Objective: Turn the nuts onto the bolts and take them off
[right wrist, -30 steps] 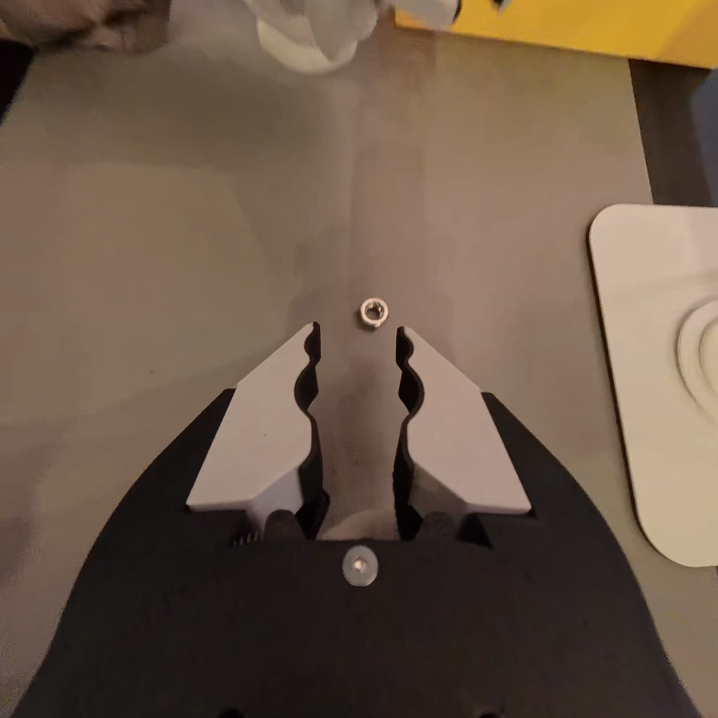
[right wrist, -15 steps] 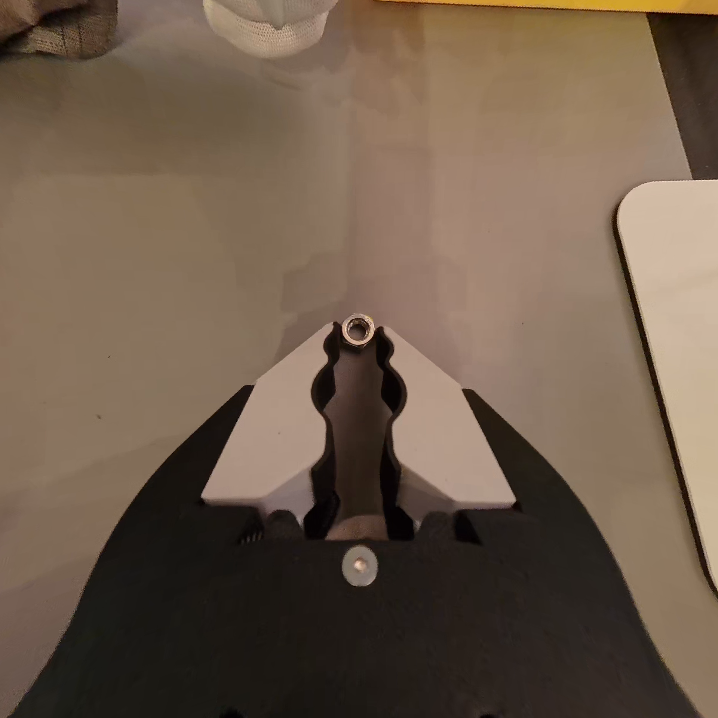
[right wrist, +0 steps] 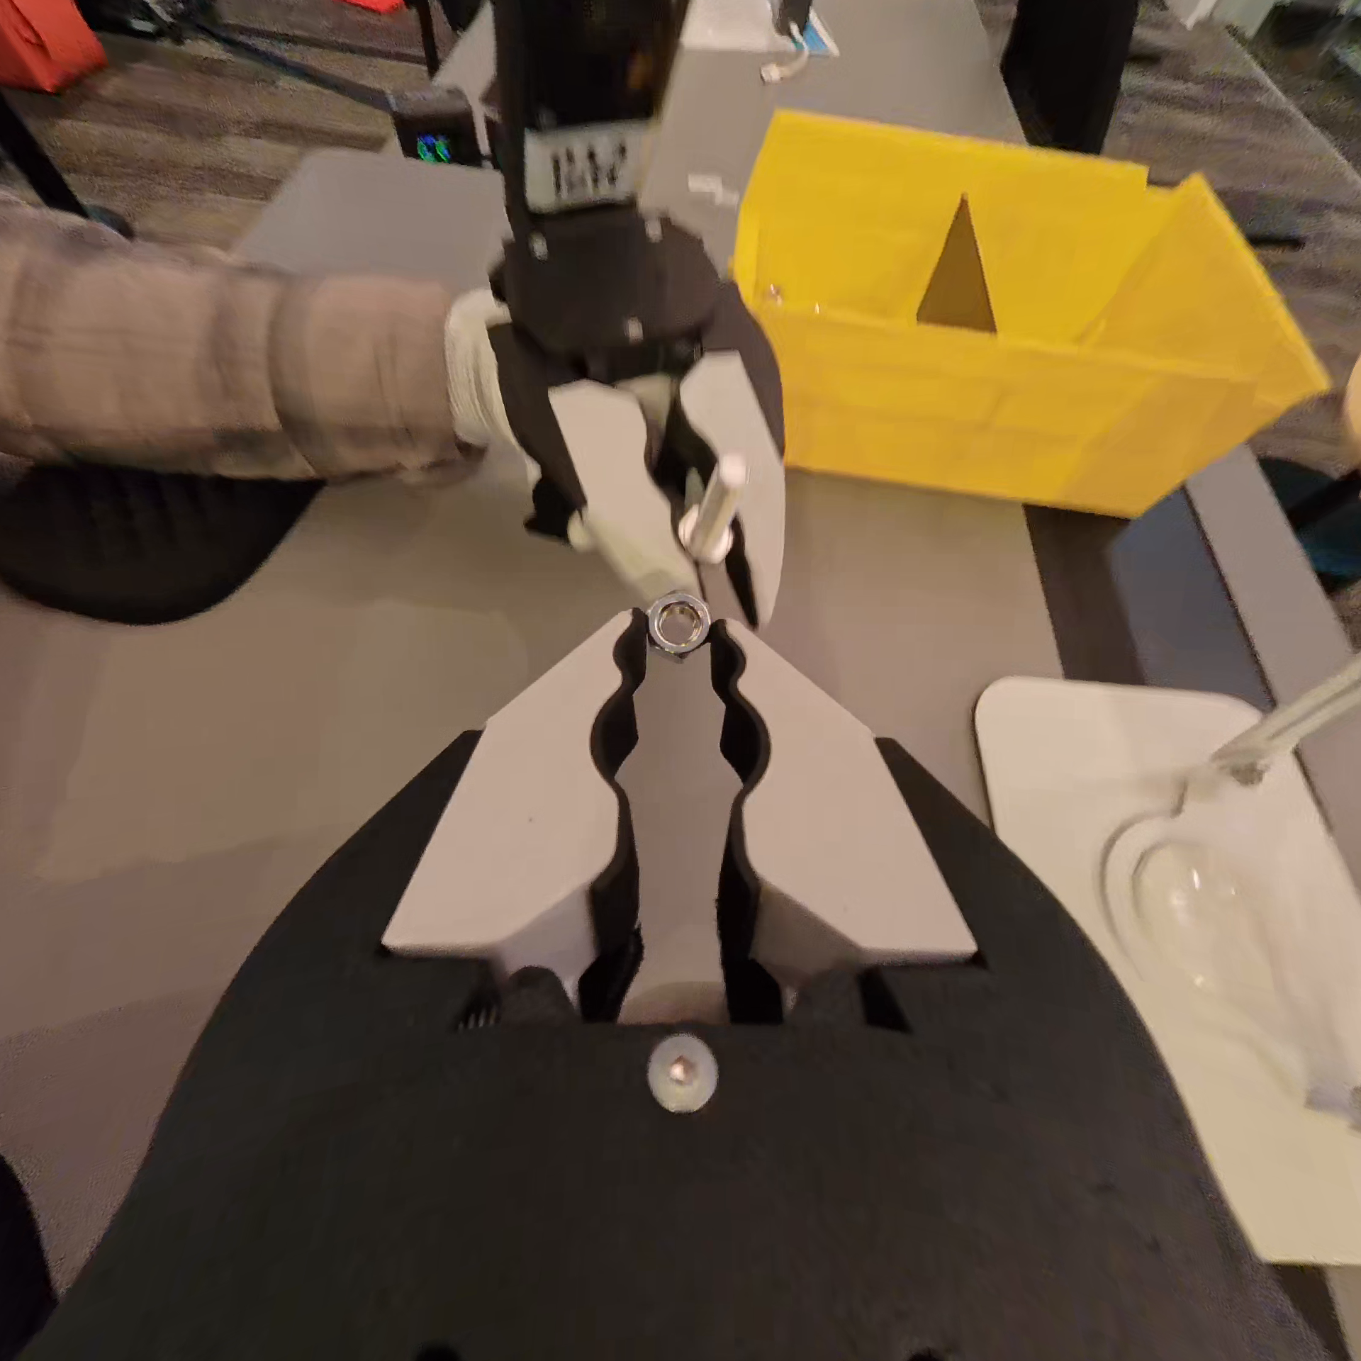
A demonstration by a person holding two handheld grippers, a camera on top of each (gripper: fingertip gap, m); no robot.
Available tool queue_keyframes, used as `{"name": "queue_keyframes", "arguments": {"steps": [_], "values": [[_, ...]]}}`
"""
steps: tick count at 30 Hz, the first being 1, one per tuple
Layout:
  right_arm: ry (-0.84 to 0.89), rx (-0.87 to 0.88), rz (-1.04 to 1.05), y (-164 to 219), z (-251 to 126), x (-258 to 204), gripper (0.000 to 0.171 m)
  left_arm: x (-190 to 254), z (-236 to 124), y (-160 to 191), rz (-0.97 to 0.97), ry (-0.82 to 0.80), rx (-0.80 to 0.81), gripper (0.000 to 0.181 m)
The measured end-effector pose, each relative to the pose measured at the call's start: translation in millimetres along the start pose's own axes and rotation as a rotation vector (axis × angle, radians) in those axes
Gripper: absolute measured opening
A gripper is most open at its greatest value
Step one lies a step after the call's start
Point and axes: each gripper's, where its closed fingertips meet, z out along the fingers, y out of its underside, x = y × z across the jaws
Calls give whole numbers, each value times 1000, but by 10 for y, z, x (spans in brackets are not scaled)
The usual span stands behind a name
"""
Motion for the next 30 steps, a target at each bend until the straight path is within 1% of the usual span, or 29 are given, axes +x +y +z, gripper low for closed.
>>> {"name": "queue_keyframes", "arguments": {"steps": [3,6,10,14,22,25,30], "values": [[-38,14,-50,-272,-7,20,16,62,24,-58,8,19,25,14],[-70,7,-82,-412,40,33,16,118,43,-87,18,34,34,14],[-114,-59,-96,-407,70,25,16,121,38,-137,30,26,55,14],[-133,-66,-100,-435,26,31,16,102,6,-197,25,25,86,15],[-196,-118,-97,-389,52,-4,16,153,45,-163,52,35,60,14],[-175,-129,-88,-384,57,20,16,128,54,-161,49,19,58,15],[-80,-161,-33,-310,82,108,16,36,100,-92,38,-33,26,14]]}}
